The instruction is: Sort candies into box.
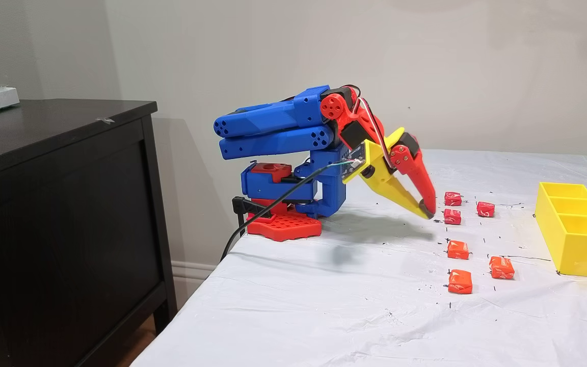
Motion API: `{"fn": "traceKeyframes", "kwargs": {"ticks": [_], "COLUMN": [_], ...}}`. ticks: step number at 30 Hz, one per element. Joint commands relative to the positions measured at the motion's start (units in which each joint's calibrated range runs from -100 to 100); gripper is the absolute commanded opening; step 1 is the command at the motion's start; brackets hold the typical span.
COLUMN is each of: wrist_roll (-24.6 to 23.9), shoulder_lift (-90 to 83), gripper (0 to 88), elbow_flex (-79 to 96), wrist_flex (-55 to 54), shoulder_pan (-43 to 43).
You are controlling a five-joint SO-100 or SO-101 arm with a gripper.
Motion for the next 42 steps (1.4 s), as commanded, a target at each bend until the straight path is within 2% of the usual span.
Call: {"fn": "traceKeyframes", "kwargs": {"ticks": [1, 5, 9, 11, 18, 32, 40, 42], "wrist_roll": [1.1, 1.9, 2.6, 2.8, 2.6, -0.9, 0.5, 0.3], "shoulder_lift": [1.8, 17.0, 34.3, 37.0, 43.9, 68.8, 74.0, 75.7], "gripper": [0.0, 0.0, 0.0, 0.0, 0.0, 0.1, 0.2, 4.4], "elbow_flex": [-5.6, -17.9, -36.8, -40.6, -50.1, -71.6, -71.1, -70.7], "wrist_flex": [3.2, 4.2, 10.2, 11.7, 16.3, 19.1, 16.7, 15.9], "shoulder_pan": [-0.9, -2.2, -3.3, -4.2, -10.2, -23.5, -26.4, -26.5]}}
